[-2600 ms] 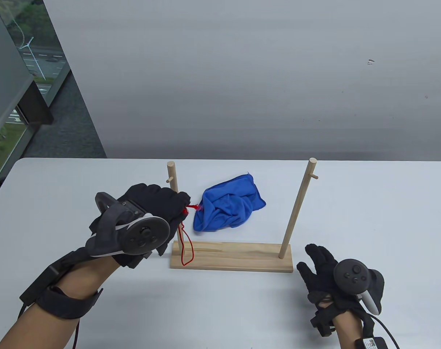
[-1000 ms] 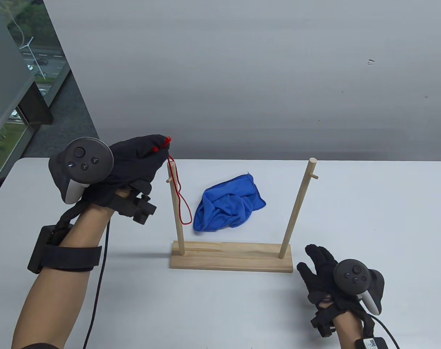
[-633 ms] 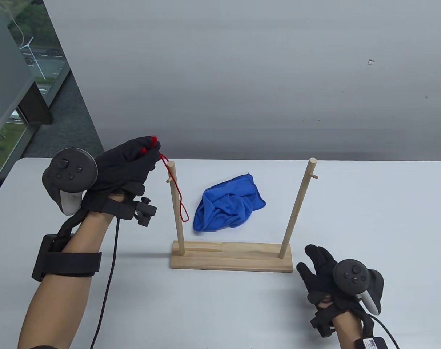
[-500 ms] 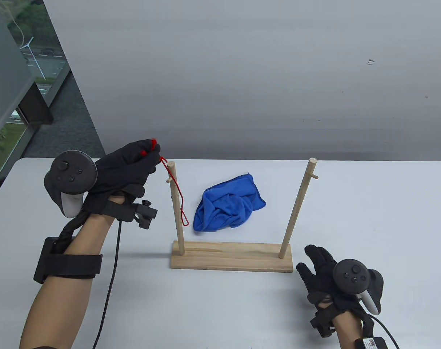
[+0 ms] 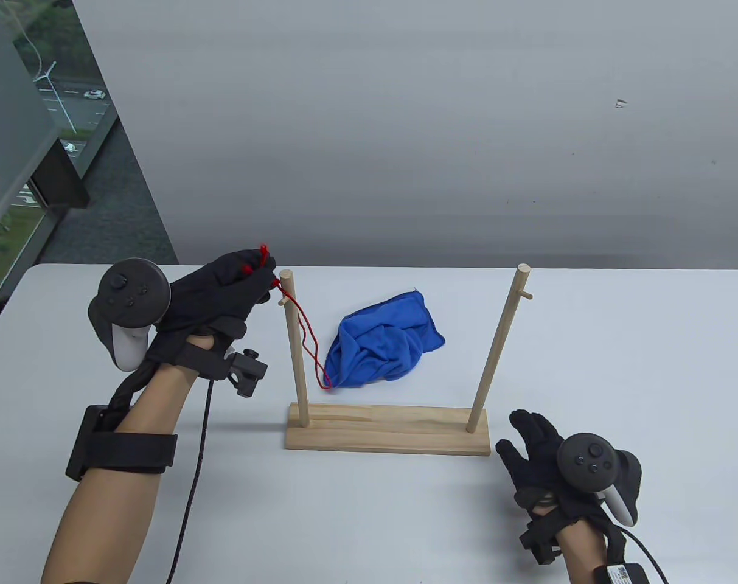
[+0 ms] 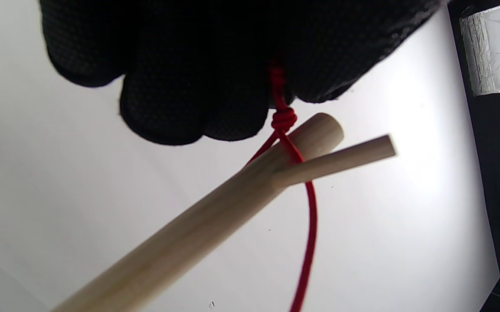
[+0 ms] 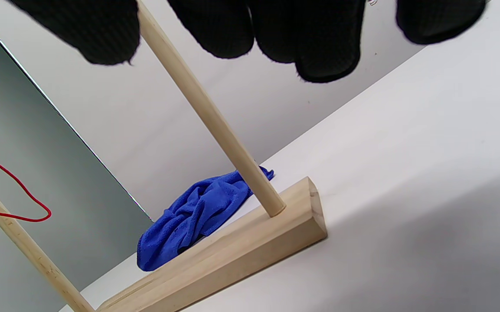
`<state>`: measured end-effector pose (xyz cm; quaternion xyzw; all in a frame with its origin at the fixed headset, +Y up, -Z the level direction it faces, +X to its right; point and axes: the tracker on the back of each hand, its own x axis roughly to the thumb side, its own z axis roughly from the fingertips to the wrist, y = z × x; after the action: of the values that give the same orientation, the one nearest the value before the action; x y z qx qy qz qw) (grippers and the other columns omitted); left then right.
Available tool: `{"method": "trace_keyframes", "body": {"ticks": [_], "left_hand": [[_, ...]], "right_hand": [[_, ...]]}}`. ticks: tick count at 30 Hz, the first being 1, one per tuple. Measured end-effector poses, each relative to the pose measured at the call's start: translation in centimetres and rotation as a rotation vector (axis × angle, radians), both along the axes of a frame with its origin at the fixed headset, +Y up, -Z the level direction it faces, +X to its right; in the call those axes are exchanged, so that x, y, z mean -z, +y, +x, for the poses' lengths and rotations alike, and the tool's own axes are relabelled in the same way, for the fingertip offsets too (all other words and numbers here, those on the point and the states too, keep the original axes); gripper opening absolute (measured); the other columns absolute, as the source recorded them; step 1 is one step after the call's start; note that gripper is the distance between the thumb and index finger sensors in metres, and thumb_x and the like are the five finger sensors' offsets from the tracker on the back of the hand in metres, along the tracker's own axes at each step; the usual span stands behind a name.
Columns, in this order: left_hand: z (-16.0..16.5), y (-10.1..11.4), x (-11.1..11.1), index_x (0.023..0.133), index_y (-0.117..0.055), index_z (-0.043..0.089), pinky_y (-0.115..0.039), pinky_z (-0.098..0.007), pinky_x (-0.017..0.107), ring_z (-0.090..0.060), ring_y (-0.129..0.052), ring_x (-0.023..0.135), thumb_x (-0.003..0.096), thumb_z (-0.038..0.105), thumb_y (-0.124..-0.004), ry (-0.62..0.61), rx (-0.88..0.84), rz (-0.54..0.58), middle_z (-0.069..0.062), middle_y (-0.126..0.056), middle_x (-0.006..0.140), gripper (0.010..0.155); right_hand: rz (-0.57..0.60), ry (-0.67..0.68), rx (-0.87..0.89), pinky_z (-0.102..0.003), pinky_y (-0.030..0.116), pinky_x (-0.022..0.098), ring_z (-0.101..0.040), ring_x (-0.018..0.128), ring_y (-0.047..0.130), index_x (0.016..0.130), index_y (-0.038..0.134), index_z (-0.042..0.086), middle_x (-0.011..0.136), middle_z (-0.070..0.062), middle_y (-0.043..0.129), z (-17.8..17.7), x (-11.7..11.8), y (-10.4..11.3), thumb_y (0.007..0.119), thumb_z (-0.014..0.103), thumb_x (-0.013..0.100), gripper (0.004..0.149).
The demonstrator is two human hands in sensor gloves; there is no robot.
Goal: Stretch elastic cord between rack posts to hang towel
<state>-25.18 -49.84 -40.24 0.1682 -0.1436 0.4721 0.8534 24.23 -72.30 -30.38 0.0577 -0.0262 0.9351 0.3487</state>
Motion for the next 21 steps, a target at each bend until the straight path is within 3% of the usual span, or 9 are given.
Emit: {"method": "trace_keyframes", "body": {"ticks": [5, 13, 21], "left_hand": [[-0.3, -0.9, 0.1, 0.080, -0.094, 0.022, -0.084, -0.052, 0.052, -0.031, -0.108, 0.055, 0.0419, 0.048, -0.089, -0.052, -0.038, -0.048, -0.003, -0.107, 0.070, 0.046], [-1.1, -2.8, -1.0, 0.100, -0.075, 0.022, -0.068, -0.062, 0.067, -0.039, -0.092, 0.084, 0.0396, 0.065, -0.086, -0.105, -0.012, -0.048, -0.009, -0.089, 0.097, 0.075], [-2.1, -7.6, -2.6, 0.104, -0.069, 0.023, -0.057, -0.067, 0.071, -0.042, -0.080, 0.096, 0.0382, 0.067, -0.087, -0.102, 0.033, -0.114, -0.011, -0.077, 0.107, 0.082]], "right_hand": [[0.001, 0.000, -0.002, -0.072, 0.052, 0.057, -0.046, 0.090, 0.065, 0.100, 0.048, 0.010, 0.101, -0.025, 0.046, 0.0, -0.1, 0.0, 0.067, 0.052, 0.047, 0.070], [-0.005, 0.004, -0.002, -0.073, 0.052, 0.057, -0.046, 0.090, 0.065, 0.100, 0.048, 0.010, 0.101, -0.025, 0.046, -0.1, 0.0, 0.0, 0.067, 0.052, 0.047, 0.070], [-0.011, 0.010, -0.005, -0.072, 0.052, 0.057, -0.046, 0.090, 0.065, 0.100, 0.048, 0.010, 0.101, -0.025, 0.046, -0.3, -0.1, -0.1, 0.067, 0.052, 0.047, 0.070]]}}
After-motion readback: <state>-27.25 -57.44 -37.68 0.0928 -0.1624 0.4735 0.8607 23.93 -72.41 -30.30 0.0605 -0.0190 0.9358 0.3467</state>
